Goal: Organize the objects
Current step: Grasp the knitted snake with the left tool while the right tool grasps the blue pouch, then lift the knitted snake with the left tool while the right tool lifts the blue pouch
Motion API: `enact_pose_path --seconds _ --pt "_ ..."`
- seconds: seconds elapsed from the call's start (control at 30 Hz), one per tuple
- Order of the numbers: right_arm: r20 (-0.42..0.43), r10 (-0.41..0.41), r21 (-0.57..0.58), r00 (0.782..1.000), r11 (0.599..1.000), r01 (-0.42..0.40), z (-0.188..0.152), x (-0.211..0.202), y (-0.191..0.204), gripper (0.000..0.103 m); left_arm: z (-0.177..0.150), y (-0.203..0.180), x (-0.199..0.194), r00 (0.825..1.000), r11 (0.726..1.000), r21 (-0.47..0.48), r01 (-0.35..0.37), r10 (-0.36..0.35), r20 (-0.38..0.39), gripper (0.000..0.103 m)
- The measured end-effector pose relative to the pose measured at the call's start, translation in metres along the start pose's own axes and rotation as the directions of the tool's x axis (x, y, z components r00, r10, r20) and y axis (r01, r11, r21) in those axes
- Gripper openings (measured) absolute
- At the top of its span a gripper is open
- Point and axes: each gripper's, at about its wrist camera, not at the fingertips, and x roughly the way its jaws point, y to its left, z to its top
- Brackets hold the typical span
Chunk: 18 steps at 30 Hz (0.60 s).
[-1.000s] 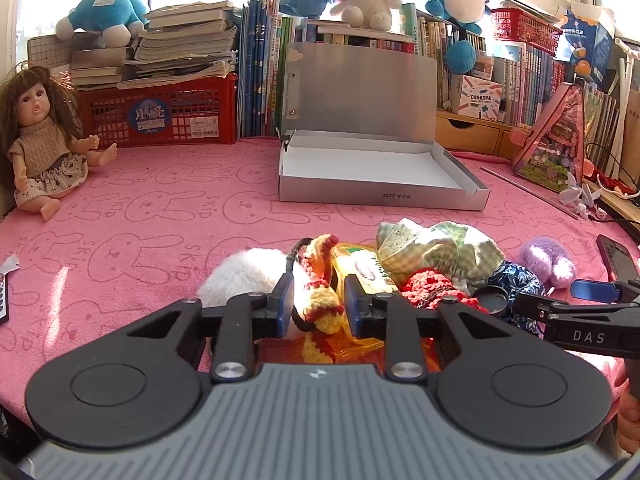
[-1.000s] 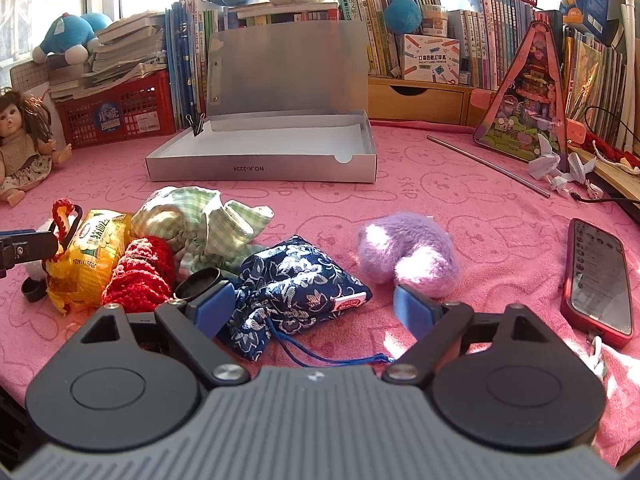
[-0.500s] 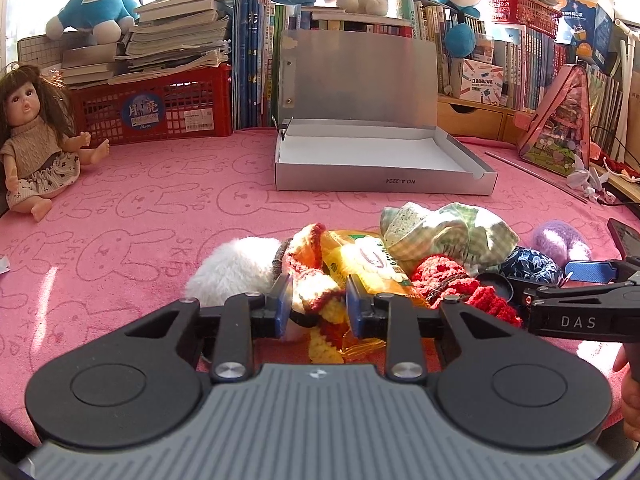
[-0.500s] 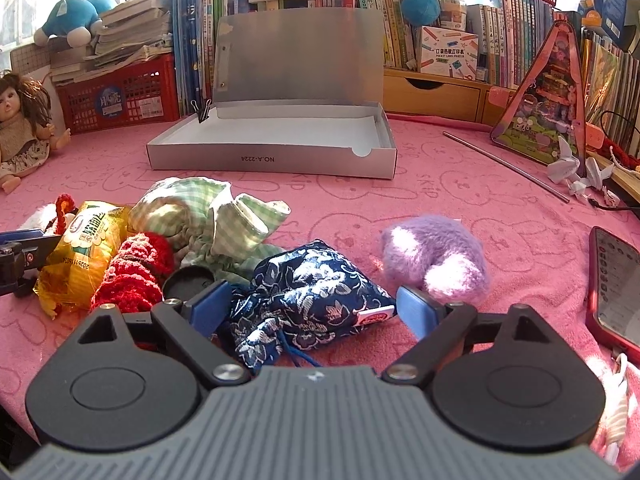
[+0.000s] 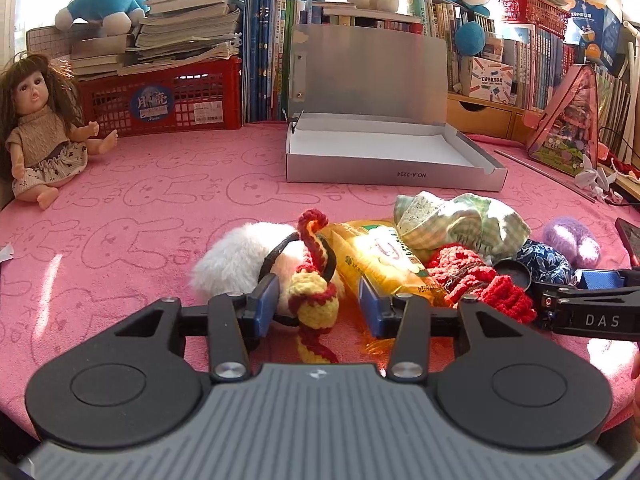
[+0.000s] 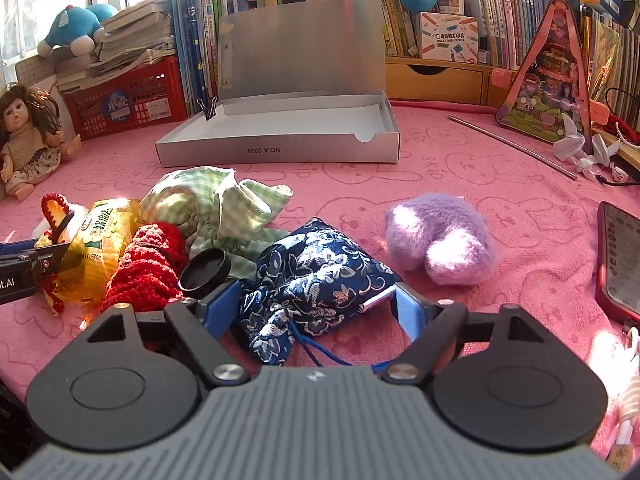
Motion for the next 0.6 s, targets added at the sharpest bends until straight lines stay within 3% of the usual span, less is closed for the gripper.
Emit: enact_pose_path --seconds 0.03,0.1,0.3,0.33,0.37,0.6 --pt "0.001 -0.005 0.008 1.000 1.000 0.005 0.000 -0.002 -0.002 0.079 -0.001 0.000 -0.001 1.000 1.000 -0.001 -0.001 0.001 0.002 0.048" --pt "0.002 -0.014 0.019 1.000 1.000 0.014 0.000 -0.005 -0.005 0.077 -0.002 -0.001 -0.004 1.000 1.000 0.008 -0.013 0.013 0.002 0.035" --pt "0.021 -0.041 0.043 0.999 0.998 0.040 0.003 -0.016 -0.016 0.070 -0.001 0.003 -0.014 1.000 1.000 -0.016 -0.002 0.003 0.026 0.029" --pt "0.019 -0.033 0.043 0.999 0.999 0.032 0.003 -0.017 -0.017 0.058 0.000 0.003 -0.016 0.999 1.000 -0.018 -0.001 0.002 0.032 0.029" --pt "0.009 -0.025 0.046 1.000 0.999 0.024 0.003 -0.018 -0.018 0.054 0.001 0.003 -0.018 0.999 1.000 -0.019 0.001 0.000 0.039 0.029" --pt "-0.005 -0.095 0.042 0.995 0.995 0.095 -0.001 -0.019 -0.015 0.076 -0.001 -0.001 -0.020 1.000 1.000 0.000 0.005 -0.005 0.027 0.029"
